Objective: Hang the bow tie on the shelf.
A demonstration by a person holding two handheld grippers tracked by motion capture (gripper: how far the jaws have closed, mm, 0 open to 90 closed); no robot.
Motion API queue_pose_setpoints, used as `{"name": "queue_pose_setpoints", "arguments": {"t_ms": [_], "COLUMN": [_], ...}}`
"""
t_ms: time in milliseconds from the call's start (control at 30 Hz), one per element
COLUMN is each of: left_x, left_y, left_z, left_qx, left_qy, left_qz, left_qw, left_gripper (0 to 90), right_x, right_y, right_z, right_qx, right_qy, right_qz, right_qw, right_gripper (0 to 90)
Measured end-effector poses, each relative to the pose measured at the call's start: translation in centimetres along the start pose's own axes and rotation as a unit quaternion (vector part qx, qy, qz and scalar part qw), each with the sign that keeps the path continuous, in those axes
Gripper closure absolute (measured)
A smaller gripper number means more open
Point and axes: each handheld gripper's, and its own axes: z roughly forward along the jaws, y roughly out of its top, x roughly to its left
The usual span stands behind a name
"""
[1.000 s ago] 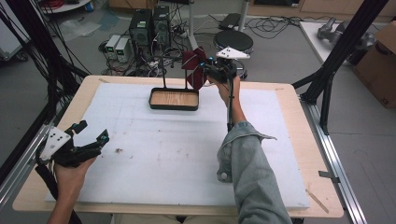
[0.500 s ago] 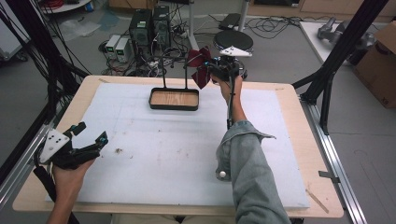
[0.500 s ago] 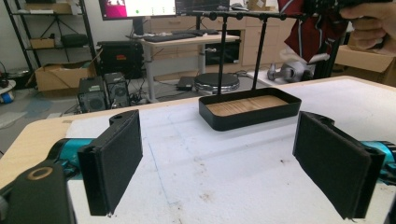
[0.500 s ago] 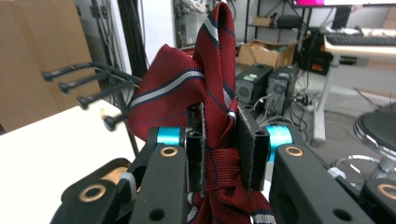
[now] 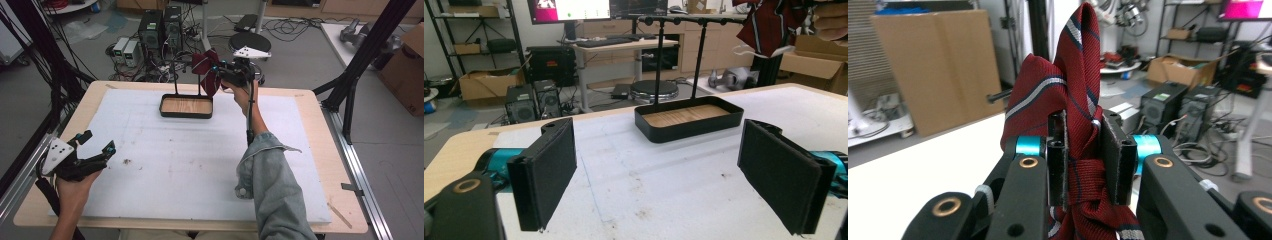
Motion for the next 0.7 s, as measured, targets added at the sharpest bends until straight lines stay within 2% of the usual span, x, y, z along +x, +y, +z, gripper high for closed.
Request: {"name": "queue_pose_setpoints", "arguments": {"t_ms": [33, 200, 333, 400, 533, 700], "left_x": [0.0, -0.1, -0.2, -0.2, -0.2, -0.3], "left_y": [0.0, -0.1, -0.2, -0.3, -0.4, -0.3], "left_z": [0.0, 0.2, 0.3, 0.4, 0.5, 0.4], "left_qx": [0.000, 0.002, 0.005, 0.007, 0.009, 0.006], "left_qy": [0.000, -0.002, -0.004, -0.005, -0.005, -0.006], "left_qz": [0.000, 0.001, 0.001, 0.001, 0.002, 0.002], "left_qw": [1.0000, 1.0000, 1.0000, 1.0000, 0.9999, 1.0000], "left_gripper": [16.1, 16.0, 16.1, 16.1, 16.1, 16.1], "right_x": [0.3, 0.7, 0.8, 0.8, 1.5, 2.5], "right_y": [0.0, -0.7, -1.2, -1.3, -1.0, -0.5], "right_z": [0.0, 0.4, 0.9, 1.2, 1.4, 1.1], "right_qx": [0.005, 0.017, 0.013, 0.009, 0.007, 0.009], "right_qy": [0.010, 0.033, 0.034, 0.034, 0.053, 0.065], "right_qz": [-0.005, -0.018, -0.021, -0.030, -0.031, -0.034], "right_qw": [0.9999, 0.9991, 0.9991, 0.9989, 0.9981, 0.9973], "right_gripper": [75.2, 75.2, 75.2, 75.2, 75.2, 75.2]}}
